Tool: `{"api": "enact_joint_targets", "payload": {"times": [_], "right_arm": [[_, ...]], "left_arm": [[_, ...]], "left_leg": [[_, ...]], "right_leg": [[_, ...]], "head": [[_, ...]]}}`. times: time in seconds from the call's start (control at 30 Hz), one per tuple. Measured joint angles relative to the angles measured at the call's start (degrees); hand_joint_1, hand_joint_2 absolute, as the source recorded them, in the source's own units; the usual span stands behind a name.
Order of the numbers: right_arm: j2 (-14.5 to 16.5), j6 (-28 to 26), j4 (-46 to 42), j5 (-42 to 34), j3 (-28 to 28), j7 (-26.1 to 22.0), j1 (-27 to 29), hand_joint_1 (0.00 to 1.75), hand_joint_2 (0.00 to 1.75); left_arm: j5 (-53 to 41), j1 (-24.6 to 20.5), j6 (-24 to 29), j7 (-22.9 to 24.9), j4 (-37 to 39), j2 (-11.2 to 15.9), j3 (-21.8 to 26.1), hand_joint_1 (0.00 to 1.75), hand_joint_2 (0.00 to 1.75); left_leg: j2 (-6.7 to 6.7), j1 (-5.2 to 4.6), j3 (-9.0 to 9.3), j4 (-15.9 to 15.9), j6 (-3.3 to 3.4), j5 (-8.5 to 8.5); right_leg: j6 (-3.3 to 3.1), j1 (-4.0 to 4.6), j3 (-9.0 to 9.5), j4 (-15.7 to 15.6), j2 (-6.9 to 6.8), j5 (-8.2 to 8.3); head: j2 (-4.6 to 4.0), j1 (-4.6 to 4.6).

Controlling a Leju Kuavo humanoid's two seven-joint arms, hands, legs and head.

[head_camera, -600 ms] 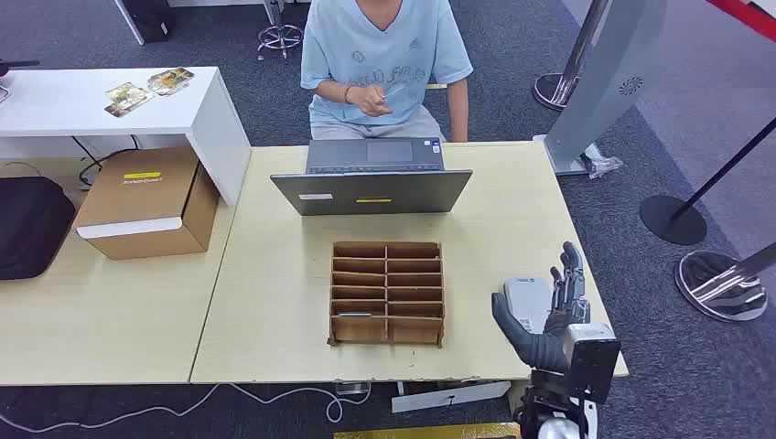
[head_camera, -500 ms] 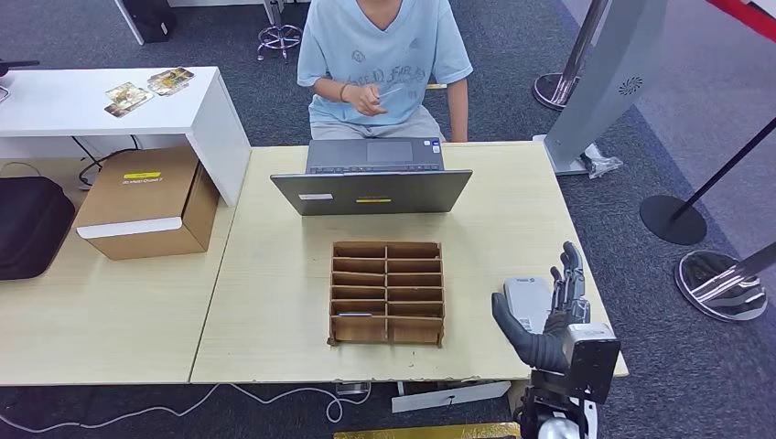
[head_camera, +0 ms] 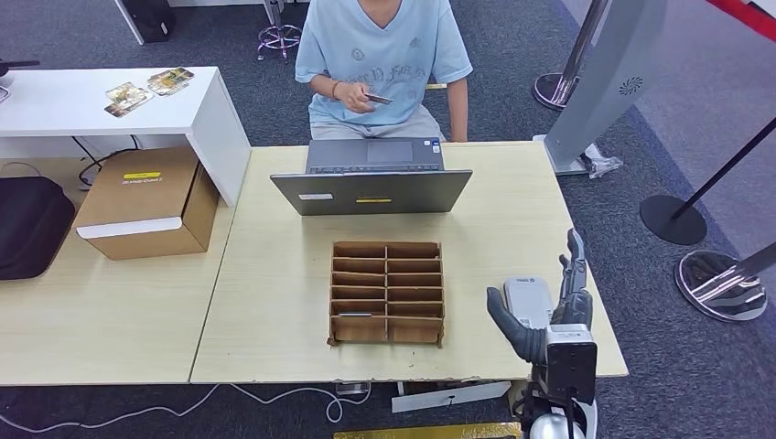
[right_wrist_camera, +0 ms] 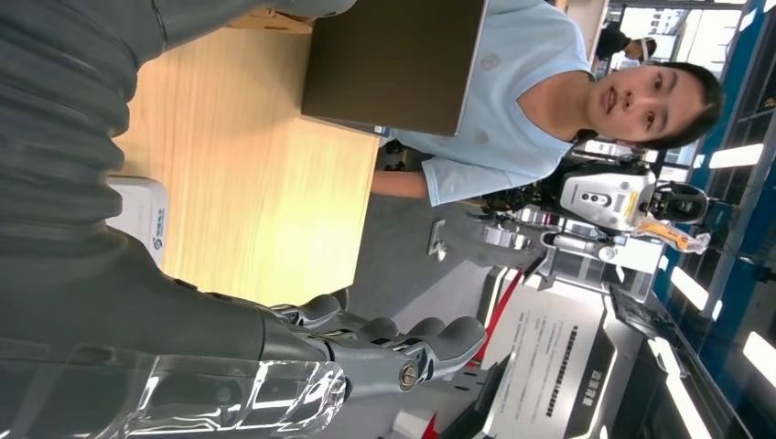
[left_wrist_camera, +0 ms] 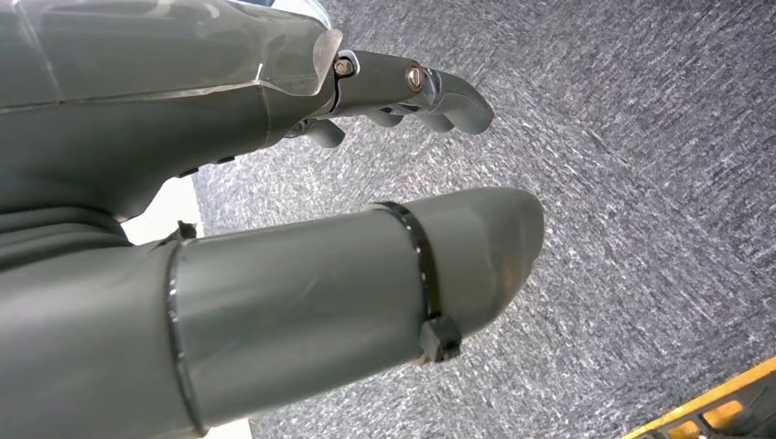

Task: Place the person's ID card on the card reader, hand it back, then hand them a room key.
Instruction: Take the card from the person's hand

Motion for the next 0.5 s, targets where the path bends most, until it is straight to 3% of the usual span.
{"api": "enact_joint_targets", "payload": {"times": [0.23, 0.5], "right_arm": [[0.01, -0.87, 0.2, 8.08, 2.08, -0.18, -1.81, 0.0, 1.75], [-0.72, -6.59, 5.79, 24.22, 7.91, 3.81, -12.16, 0.0, 1.75]], "left_arm": [[-0.89, -0.08, -0.25, -0.02, 0.0, -0.12, -0.14, 0.0, 0.0], [-2.54, -0.76, -0.85, -0.99, 0.0, -0.34, -1.02, 0.0, 0.0]], "left_leg": [[0.03, 0.0, 0.0, 0.0, 0.0, 0.0], [0.12, 0.01, 0.04, 0.0, -0.09, 0.1]], "right_leg": [[-0.01, 0.0, 0.0, 0.01, 0.05, 0.0], [0.0, 0.0, 0.0, 0.04, 0.11, 0.08]], "head": [[0.0, 0.0], [0.0, 0.0]]}}
